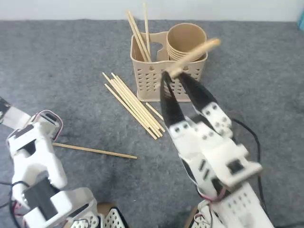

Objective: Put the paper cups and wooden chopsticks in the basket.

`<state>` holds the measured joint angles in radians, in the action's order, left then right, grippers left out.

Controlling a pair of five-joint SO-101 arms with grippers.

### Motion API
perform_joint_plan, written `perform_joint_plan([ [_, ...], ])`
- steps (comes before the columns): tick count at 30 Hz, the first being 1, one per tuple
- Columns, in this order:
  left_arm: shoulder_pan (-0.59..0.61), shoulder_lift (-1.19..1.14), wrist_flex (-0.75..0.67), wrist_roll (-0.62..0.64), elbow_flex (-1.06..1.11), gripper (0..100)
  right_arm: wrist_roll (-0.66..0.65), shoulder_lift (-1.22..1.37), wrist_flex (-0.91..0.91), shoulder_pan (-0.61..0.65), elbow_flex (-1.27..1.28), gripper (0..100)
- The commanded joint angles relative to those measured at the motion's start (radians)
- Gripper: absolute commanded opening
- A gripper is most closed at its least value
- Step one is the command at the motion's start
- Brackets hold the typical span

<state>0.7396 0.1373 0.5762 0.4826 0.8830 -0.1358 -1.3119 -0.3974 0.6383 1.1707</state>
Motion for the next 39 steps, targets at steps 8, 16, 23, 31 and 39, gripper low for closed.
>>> perform_joint_plan([
  [8,0.006,0.002,-0.017,0.005,-0.045,20,0.009,0.840,-0.421,-0.120,-0.512,0.7],
  [16,0.006,0.002,-0.017,0.005,-0.047,20,0.006,1.239,-0.567,-0.179,-0.674,0.7],
  [23,0.006,0.002,-0.017,0.005,-0.047,20,-0.002,1.267,-0.562,-0.180,-0.488,0.7],
  [31,0.006,0.002,-0.017,0.005,-0.047,20,0.005,1.265,-0.384,-0.180,-0.422,13.2],
  [39,0.006,0.002,-0.017,0.005,-0.047,20,0.005,1.055,-0.289,-0.174,-0.354,10.6],
])
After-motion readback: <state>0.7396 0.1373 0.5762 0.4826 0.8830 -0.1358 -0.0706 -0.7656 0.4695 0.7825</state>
